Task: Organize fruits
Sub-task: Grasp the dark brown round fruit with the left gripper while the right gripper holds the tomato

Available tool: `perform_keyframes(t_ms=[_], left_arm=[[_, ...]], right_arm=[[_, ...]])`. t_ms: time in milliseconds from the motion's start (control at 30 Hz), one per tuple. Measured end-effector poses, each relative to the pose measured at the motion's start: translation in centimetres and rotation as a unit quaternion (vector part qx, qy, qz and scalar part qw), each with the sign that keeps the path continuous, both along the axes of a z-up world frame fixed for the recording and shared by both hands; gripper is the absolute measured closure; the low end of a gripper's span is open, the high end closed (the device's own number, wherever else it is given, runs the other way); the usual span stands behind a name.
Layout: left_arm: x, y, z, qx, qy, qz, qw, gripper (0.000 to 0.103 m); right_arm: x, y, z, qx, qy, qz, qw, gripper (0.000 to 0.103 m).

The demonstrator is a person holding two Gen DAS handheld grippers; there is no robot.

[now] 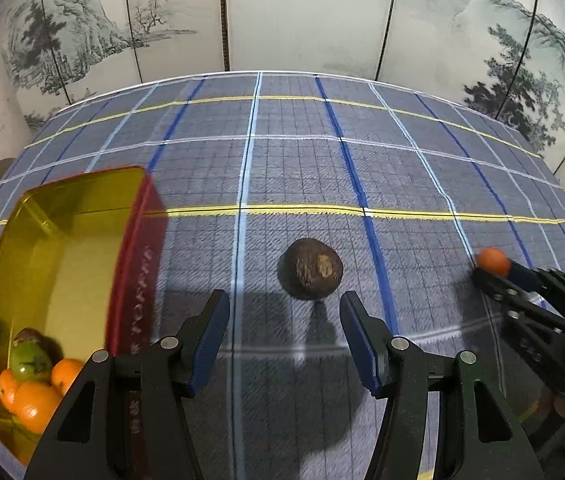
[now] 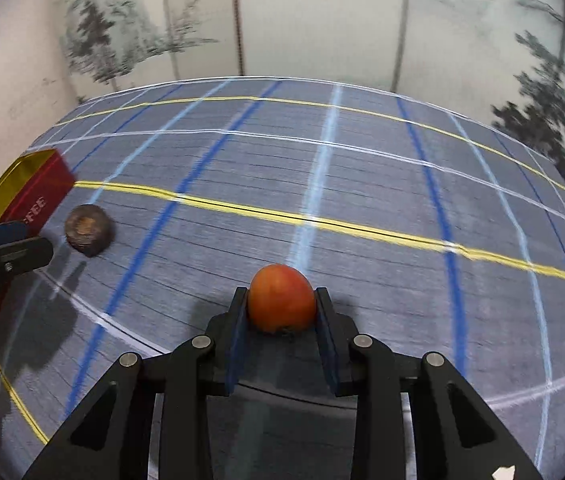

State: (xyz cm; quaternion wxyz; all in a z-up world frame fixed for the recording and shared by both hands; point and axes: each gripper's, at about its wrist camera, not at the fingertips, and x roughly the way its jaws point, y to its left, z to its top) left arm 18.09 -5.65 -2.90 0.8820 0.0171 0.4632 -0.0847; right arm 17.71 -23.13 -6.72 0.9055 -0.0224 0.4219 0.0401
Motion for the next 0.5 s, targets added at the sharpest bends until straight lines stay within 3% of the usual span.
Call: perform_keyframes(t_ms=[367, 500], left_arm=[[3.0, -1.4, -1.6, -0.006, 0.010, -0.007, 0.9999, 0.045], [3.8, -1.8, -2.1, -0.008, 0.013, -0.011, 0.9998, 0.051]], right_arm=[[-0.4, -2.1, 0.0, 0.005, 0.000, -0.025, 1.000, 0.073], [-0.5, -2.1, 0.0, 0.007, 0.000, -0.024, 1.000, 0.072]])
